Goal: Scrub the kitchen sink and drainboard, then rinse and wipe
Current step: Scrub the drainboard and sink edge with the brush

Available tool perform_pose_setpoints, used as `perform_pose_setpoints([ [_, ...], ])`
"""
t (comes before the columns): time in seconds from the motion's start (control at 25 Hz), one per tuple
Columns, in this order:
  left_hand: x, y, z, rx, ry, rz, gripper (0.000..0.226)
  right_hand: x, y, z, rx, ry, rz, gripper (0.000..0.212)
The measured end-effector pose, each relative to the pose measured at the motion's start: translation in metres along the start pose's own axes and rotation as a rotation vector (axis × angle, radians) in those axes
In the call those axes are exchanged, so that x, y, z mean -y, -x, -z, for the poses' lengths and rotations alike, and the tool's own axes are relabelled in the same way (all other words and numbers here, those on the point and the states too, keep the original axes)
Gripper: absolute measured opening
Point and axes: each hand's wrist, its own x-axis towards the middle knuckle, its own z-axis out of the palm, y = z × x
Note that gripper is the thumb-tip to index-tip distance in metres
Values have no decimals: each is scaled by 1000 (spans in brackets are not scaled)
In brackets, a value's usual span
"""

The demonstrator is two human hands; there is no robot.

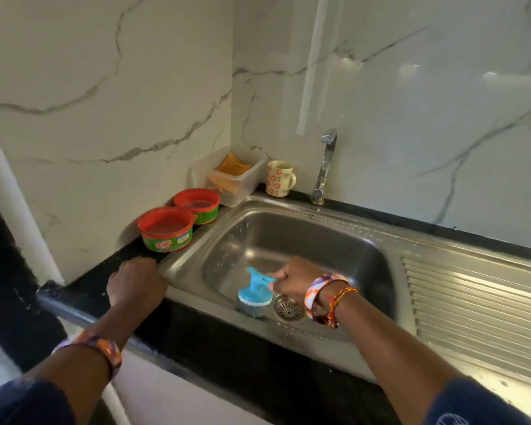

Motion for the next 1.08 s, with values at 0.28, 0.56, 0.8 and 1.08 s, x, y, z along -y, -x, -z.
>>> perform_pose_setpoints([
  [0.28,-23,62,11,86,-39,-404,13,-90,125,29,-197,102,-380,30],
  [0.56,-38,98,28,159,-30,-666,12,-108,192,33,-341,297,-600,33],
  [0.8,-28,104,44,138,-112,-560,7,-79,171,16,-316,197,-473,36],
  [1.08,12,95,66,112,-176,-459,27,-31,82,-6,-254,-64,-292,34],
])
